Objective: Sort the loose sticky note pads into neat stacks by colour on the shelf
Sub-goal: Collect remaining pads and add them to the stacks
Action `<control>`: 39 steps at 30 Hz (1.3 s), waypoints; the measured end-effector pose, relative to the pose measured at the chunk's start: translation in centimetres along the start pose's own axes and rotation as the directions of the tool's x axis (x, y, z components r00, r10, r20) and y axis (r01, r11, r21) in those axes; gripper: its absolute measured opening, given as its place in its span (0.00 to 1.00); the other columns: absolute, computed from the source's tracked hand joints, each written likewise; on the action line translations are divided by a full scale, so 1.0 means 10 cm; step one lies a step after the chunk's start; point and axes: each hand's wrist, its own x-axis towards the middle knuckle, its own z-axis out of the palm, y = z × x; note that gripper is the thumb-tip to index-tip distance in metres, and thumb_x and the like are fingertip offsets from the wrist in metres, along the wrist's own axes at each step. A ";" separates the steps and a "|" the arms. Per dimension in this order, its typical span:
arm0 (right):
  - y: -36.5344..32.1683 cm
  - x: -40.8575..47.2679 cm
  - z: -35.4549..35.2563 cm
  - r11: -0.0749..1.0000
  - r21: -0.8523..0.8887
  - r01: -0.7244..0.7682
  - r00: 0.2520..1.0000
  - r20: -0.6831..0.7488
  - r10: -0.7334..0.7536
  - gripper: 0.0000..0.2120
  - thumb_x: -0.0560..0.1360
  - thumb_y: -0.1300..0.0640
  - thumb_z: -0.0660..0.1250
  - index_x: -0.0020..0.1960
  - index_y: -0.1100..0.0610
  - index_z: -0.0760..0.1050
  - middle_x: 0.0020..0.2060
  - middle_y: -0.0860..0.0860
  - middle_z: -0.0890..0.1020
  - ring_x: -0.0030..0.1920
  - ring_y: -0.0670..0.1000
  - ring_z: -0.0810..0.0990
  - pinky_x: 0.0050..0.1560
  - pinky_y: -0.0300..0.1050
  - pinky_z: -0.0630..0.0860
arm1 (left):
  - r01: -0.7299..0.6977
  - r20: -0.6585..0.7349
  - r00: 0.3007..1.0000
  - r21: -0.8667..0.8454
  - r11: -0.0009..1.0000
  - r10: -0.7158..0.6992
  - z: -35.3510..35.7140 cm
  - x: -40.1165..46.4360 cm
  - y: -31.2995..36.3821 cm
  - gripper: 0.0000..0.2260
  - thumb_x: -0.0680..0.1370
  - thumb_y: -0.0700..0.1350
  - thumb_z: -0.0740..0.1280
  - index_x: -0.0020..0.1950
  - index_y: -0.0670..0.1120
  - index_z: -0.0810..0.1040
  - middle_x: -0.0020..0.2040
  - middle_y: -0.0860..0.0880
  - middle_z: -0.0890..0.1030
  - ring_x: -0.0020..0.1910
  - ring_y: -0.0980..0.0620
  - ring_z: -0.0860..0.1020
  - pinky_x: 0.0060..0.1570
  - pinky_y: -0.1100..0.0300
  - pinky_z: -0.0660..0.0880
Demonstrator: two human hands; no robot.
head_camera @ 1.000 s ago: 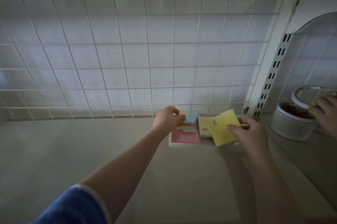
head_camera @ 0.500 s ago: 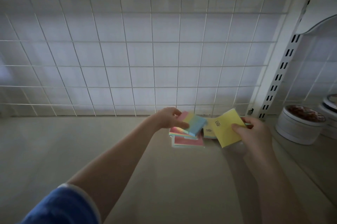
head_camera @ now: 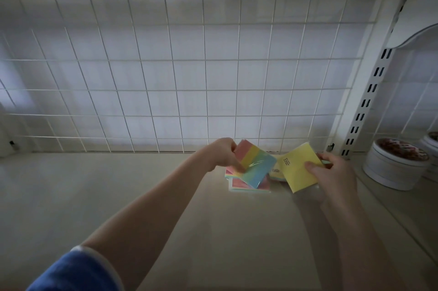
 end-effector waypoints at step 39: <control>-1.15 -1.41 1.23 0.879 0.475 -0.027 0.895 0.403 -0.190 0.03 0.72 0.63 0.70 0.44 0.62 0.78 0.41 0.56 0.81 0.43 0.55 0.79 0.49 0.49 0.76 | -0.150 -0.389 0.882 -0.768 0.623 -0.266 -1.26 -2.31 -2.07 0.08 0.77 0.34 0.64 0.53 0.45 0.74 0.43 0.45 0.76 0.38 0.51 0.77 0.28 0.62 0.78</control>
